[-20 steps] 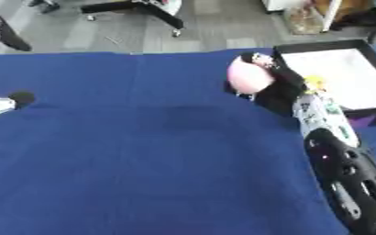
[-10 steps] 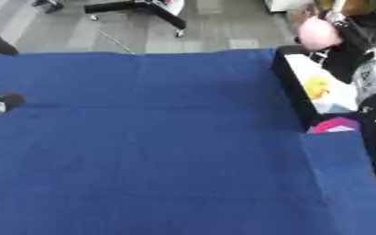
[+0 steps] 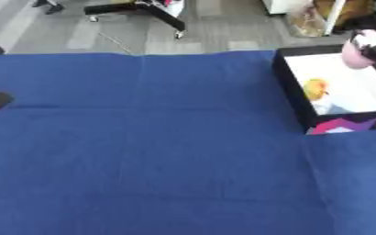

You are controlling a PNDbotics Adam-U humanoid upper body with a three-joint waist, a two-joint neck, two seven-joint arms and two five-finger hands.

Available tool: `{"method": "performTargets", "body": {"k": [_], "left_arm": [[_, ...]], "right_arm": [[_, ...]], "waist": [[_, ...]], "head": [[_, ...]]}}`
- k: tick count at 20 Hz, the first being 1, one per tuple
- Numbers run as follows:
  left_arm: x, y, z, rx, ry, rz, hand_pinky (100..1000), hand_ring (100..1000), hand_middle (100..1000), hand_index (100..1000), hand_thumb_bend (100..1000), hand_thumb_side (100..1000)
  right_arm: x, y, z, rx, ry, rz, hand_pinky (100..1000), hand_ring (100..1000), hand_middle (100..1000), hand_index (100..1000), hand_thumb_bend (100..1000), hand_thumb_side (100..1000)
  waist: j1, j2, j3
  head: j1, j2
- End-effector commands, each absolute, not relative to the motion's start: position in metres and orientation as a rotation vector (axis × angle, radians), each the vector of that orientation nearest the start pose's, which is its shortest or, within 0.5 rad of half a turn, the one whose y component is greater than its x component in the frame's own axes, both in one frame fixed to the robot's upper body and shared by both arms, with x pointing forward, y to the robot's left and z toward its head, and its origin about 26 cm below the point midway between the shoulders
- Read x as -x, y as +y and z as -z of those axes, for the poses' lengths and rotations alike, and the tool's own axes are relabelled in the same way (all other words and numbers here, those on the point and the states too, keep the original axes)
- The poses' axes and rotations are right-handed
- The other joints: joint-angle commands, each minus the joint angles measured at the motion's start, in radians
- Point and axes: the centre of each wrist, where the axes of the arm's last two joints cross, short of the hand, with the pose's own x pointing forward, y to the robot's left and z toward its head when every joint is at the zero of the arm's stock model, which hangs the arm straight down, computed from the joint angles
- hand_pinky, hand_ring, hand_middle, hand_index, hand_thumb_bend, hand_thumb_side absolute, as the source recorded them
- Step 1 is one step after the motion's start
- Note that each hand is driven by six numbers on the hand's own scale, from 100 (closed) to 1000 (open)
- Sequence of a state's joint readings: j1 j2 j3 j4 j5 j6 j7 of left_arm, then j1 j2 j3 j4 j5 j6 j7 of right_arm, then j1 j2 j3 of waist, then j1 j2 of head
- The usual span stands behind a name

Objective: Pick up the objects with one hand, pass them to the other hand, and then place them into the box on the other side of the table.

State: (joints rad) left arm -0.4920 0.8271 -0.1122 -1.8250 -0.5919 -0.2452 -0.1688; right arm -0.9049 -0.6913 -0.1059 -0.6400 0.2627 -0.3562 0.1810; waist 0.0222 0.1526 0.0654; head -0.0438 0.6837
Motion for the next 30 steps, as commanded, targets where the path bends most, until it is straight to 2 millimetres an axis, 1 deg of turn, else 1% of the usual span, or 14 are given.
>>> {"method": "performTargets", "body": {"k": [1,2,3,6,9,10,11,12,13,20,21,22,23,30], "left_arm": [[-0.325,0.318,-0.281,1.422,2.559,-1.943,782,586,566,732,416,471],[-0.324,0.318,-0.281,1.423,2.561,-1.943,782,586,565,732,416,472],[-0.324,0.318,-0.281,1.423,2.563,-1.942,782,586,565,732,416,472],[-0.324,0.318,-0.280,1.426,2.566,-1.941,782,586,565,732,416,473],[-0.324,0.319,-0.279,1.427,2.568,-1.946,782,586,565,733,414,476],[-0.324,0.319,-0.279,1.428,2.567,-1.948,782,586,565,733,415,476],[-0.324,0.319,-0.279,1.429,2.567,-1.950,782,586,565,733,414,477],[-0.324,0.319,-0.279,1.430,2.567,-1.951,782,586,565,733,415,477],[-0.324,0.319,-0.278,1.432,2.567,-1.952,782,586,565,733,415,477],[-0.324,0.320,-0.277,1.436,2.563,-1.962,783,585,565,733,414,480],[-0.324,0.320,-0.277,1.437,2.564,-1.963,783,585,565,733,414,480],[-0.324,0.320,-0.277,1.438,2.563,-1.963,783,585,565,733,415,481],[-0.324,0.320,-0.277,1.438,2.563,-1.964,783,585,565,733,415,482],[-0.325,0.321,-0.276,1.441,2.558,-1.973,784,585,564,733,415,484]], "right_arm": [[-0.438,-0.475,-0.197,0.957,-1.667,-0.904,926,821,399,497,100,218],[-0.439,-0.475,-0.194,1.017,-1.640,-0.962,929,843,475,673,100,205],[-0.439,-0.475,-0.191,1.072,-1.614,-1.008,937,867,540,781,100,200],[-0.439,-0.476,-0.184,1.198,-1.540,-1.105,973,943,730,990,100,200],[-0.439,-0.476,-0.186,1.289,-1.498,-1.187,980,970,840,1000,100,209],[-0.440,-0.476,-0.187,1.306,-1.489,-1.213,980,974,859,1000,100,303],[-0.440,-0.476,-0.189,1.322,-1.481,-1.243,971,971,868,1000,100,214],[-0.440,-0.475,-0.190,1.338,-1.478,-1.264,968,967,877,1000,100,214],[-0.440,-0.475,-0.192,1.348,-1.481,-1.277,971,969,879,1000,100,246],[-0.440,-0.474,-0.195,1.341,-1.501,-1.312,1000,964,887,1000,100,204],[-0.441,-0.474,-0.195,1.329,-1.510,-1.306,1000,960,881,1000,100,231],[-0.441,-0.473,-0.195,1.320,-1.525,-1.294,1000,955,871,1000,100,319],[-0.441,-0.473,-0.196,1.314,-1.539,-1.280,1000,954,870,1000,100,332],[-0.442,-0.469,-0.204,1.295,-1.577,-1.289,1000,946,873,1000,100,281]], "waist": [[-0.003,-0.019,0.003],[-0.003,-0.018,0.004],[-0.003,-0.018,0.005],[-0.004,-0.018,0.006],[-0.006,-0.019,0.006],[-0.006,-0.020,0.006],[-0.007,-0.020,0.006],[-0.007,-0.020,0.005],[-0.007,-0.021,0.005],[-0.008,-0.023,0.005],[-0.008,-0.024,0.005],[-0.008,-0.024,0.005],[-0.008,-0.024,0.005],[-0.009,-0.025,0.005]], "head": [[0.000,-0.003],[0.000,-0.002],[0.000,-0.002],[0.000,0.000],[0.001,0.002],[0.001,0.002],[0.002,0.002],[0.002,0.002],[0.003,0.003],[0.004,0.003],[0.005,0.003],[0.005,0.003],[0.005,0.002],[0.005,0.003]]}}
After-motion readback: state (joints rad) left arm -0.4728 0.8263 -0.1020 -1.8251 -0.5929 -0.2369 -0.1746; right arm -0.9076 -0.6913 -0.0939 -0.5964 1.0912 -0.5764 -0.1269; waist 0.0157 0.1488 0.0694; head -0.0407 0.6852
